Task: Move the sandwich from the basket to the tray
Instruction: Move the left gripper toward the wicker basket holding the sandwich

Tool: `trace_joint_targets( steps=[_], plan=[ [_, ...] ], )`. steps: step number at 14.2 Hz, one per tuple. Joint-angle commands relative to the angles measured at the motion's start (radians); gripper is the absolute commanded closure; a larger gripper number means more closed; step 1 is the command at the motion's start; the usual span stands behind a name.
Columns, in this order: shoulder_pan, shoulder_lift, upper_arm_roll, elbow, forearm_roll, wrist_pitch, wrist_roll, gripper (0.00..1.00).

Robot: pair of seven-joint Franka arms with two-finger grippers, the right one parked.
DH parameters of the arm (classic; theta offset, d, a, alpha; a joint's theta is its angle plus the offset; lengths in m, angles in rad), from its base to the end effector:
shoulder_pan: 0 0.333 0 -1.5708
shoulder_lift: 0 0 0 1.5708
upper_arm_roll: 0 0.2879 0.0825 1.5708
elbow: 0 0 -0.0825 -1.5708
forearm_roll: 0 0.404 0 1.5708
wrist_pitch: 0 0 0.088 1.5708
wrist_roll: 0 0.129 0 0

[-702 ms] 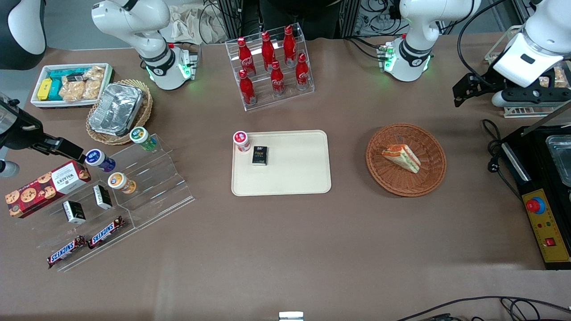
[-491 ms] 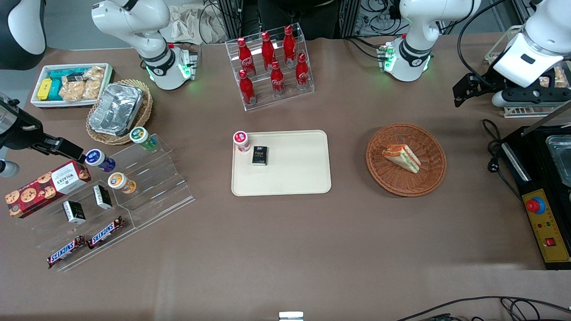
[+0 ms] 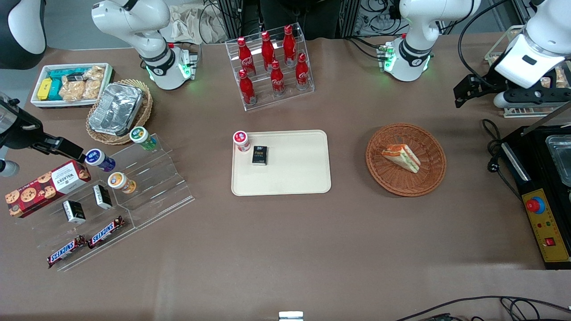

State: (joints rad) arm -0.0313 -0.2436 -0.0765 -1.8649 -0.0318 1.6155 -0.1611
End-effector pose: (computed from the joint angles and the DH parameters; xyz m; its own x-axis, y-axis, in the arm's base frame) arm 0.5020 -0.0615 0.5644 0.9983 0.0571 -0.0085 0.0572 -0.9983 0.0121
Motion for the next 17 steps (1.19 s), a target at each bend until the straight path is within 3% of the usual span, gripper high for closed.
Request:
trace_joint_targets(
  steps=[1,5,7,13,17],
  plan=[
    [-0.005,0.01,-0.005,0.023,0.001,0.0,-0.186,0.0],
    [-0.016,0.014,-0.009,0.013,-0.017,0.0,-0.518,0.0],
    [-0.016,0.023,-0.011,0.012,-0.08,0.013,-0.677,0.0],
    [-0.032,0.056,-0.017,-0.049,-0.08,0.135,-0.94,0.0],
    [-0.045,0.053,-0.017,-0.235,-0.077,0.292,-0.986,0.0]
  ],
)
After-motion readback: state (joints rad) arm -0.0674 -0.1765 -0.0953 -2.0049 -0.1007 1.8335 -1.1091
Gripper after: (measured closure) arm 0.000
